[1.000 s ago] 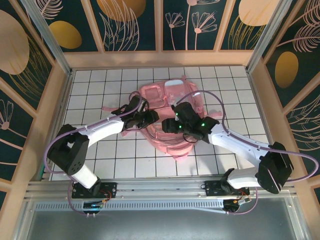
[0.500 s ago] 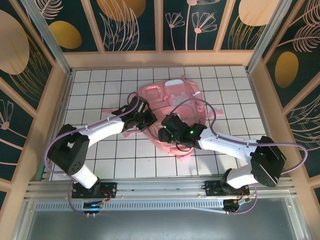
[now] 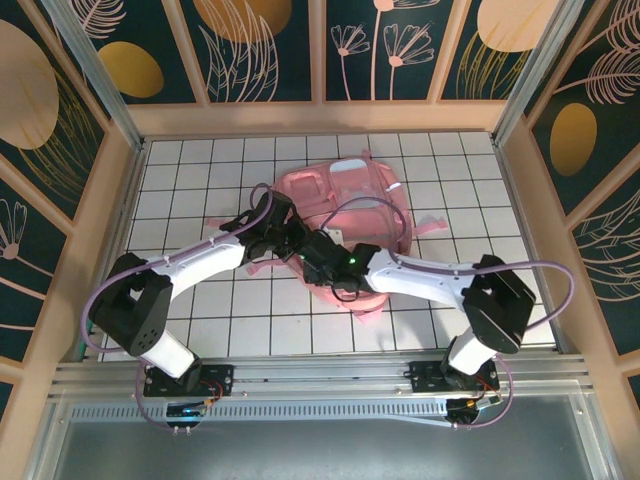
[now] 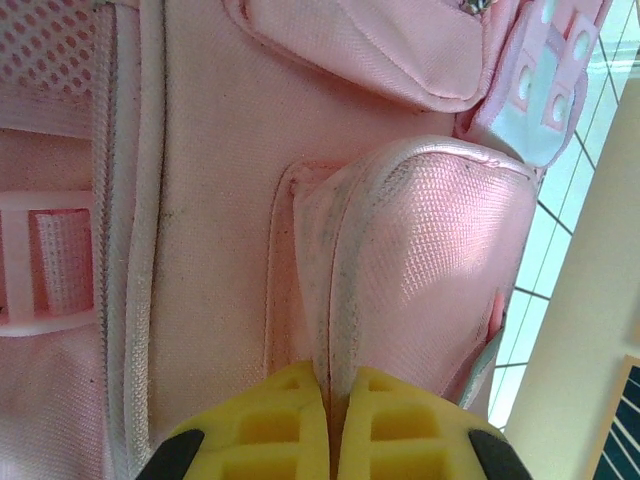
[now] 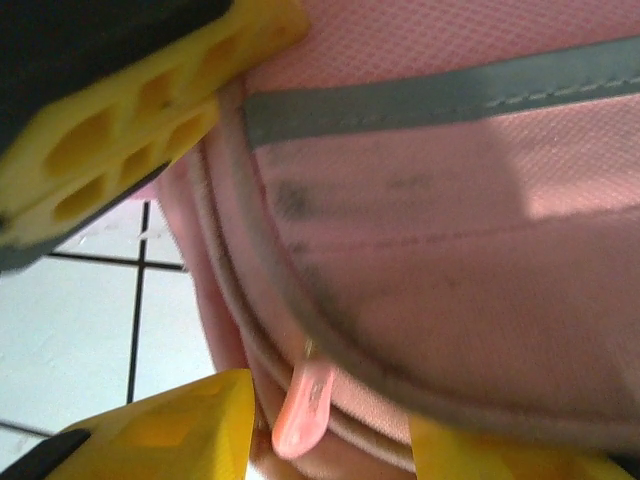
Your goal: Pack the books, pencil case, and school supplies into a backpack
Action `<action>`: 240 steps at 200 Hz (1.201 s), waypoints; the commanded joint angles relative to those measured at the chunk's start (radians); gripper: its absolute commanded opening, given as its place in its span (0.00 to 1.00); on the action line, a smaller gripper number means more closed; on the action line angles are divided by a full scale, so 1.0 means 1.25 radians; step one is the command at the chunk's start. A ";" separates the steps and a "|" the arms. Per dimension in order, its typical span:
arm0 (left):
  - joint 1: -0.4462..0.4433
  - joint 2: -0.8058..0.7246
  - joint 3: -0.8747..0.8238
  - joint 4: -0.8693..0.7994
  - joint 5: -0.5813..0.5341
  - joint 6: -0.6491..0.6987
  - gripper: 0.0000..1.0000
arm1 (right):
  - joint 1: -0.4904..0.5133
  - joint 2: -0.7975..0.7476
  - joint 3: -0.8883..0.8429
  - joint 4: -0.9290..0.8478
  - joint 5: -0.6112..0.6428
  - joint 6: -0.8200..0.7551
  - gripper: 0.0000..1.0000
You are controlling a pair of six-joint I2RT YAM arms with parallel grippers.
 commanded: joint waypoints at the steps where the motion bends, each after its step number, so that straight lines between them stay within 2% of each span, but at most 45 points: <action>1: -0.006 -0.032 -0.017 0.032 0.027 -0.043 0.00 | 0.002 0.036 0.048 -0.045 0.085 0.065 0.44; 28: -0.005 -0.037 -0.026 0.039 0.022 -0.051 0.00 | 0.007 0.078 0.090 -0.118 0.152 0.138 0.43; 55: -0.006 -0.046 -0.036 0.033 0.003 -0.051 0.00 | 0.015 0.080 0.099 -0.164 0.214 0.188 0.32; 70: -0.005 -0.052 -0.041 0.033 -0.007 -0.054 0.00 | 0.015 0.078 0.096 -0.173 0.227 0.199 0.25; 82: -0.006 -0.056 -0.044 0.034 -0.013 -0.055 0.00 | 0.015 0.077 0.096 -0.178 0.230 0.202 0.23; 92: -0.005 -0.056 -0.046 0.033 -0.015 -0.055 0.00 | 0.015 0.079 0.099 -0.186 0.236 0.205 0.16; 105: -0.006 -0.056 -0.044 0.030 -0.021 -0.053 0.00 | 0.015 0.079 0.101 -0.190 0.241 0.204 0.13; 125: -0.006 -0.054 -0.041 0.024 -0.028 -0.045 0.00 | 0.015 0.077 0.100 -0.176 0.236 0.170 0.00; 152: -0.006 -0.051 -0.035 0.002 -0.057 -0.022 0.00 | 0.015 0.065 0.092 -0.162 0.216 0.101 0.00; 170: -0.003 -0.050 -0.032 -0.030 -0.125 0.015 0.00 | 0.010 0.041 0.077 -0.186 0.194 0.080 0.00; 190: 0.012 -0.039 -0.031 -0.048 -0.177 0.059 0.00 | -0.019 -0.005 0.031 -0.205 0.123 0.055 0.00; 207: 0.032 -0.016 -0.022 -0.061 -0.184 0.097 0.00 | -0.052 -0.052 -0.023 -0.212 0.073 0.029 0.00; 240: 0.071 0.000 -0.027 -0.041 -0.171 0.144 0.00 | -0.121 -0.122 -0.110 -0.197 0.044 -0.048 0.00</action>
